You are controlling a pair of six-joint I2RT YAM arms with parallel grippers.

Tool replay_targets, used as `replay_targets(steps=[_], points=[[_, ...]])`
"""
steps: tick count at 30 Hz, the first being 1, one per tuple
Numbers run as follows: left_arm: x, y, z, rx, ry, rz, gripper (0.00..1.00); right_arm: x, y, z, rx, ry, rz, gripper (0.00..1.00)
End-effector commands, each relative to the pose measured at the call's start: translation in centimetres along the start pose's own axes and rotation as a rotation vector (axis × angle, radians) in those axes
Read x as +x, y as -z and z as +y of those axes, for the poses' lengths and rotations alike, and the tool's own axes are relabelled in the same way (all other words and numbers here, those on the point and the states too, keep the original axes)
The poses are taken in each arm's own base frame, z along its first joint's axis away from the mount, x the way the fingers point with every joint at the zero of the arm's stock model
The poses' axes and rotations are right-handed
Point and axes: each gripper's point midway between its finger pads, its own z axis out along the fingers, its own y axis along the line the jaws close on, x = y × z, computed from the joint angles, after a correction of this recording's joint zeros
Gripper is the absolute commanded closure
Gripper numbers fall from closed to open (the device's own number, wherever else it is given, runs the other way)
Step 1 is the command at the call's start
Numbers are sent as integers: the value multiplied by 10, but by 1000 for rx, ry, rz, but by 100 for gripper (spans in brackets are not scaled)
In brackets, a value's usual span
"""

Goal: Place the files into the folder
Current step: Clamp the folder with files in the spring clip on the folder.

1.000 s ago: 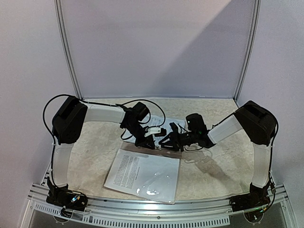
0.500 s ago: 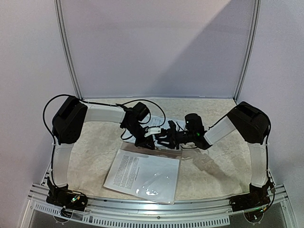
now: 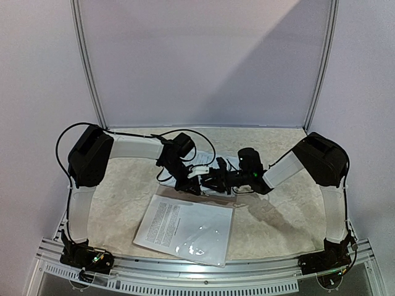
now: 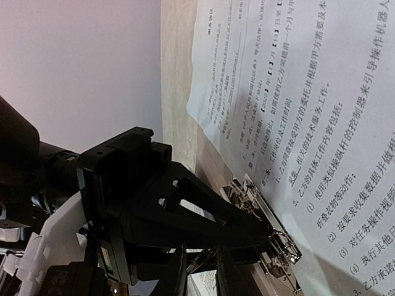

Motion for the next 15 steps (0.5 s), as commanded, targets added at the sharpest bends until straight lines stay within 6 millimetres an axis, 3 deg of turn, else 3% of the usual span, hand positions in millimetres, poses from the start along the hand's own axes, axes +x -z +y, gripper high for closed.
replay_targets(steps=[1, 6, 15], points=[[23, -18, -21, 74, 48, 97, 100, 11, -7, 2, 2, 15, 47, 84], [23, -19, -20, 76, 53, 98, 100, 12, -6, 8, -17, 41, 43, 83], [21, -19, -20, 75, 51, 92, 100, 8, 9, 39, -95, 64, -15, 80]])
